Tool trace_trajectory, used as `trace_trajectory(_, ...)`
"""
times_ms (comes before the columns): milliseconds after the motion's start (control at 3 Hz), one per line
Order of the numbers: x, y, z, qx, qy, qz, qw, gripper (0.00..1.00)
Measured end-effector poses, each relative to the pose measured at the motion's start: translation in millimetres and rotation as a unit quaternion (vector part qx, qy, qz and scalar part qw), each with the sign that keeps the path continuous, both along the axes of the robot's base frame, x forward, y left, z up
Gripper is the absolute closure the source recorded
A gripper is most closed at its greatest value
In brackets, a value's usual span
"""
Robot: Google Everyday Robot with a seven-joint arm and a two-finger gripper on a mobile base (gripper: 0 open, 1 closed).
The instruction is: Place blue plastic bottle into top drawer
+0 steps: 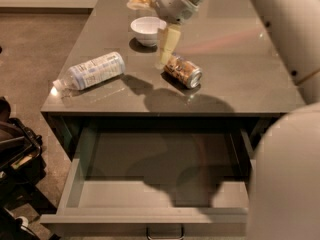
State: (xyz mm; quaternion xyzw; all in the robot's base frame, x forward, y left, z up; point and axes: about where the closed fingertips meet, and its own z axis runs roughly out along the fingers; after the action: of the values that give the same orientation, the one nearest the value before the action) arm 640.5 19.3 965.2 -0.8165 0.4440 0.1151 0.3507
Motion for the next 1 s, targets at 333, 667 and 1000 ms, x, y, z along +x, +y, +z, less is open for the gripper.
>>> trace_trajectory(333,14.5,36.8,-6.6,0.016,0.013,0.037,0.9991,0.00)
trace_trajectory(667,17.2,40.2,-4.5,0.019,0.010,0.038,0.9990,0.00)
trace_trajectory(1000,19.6,55.5,-9.2,0.023,0.030,0.038,0.9985,0.00)
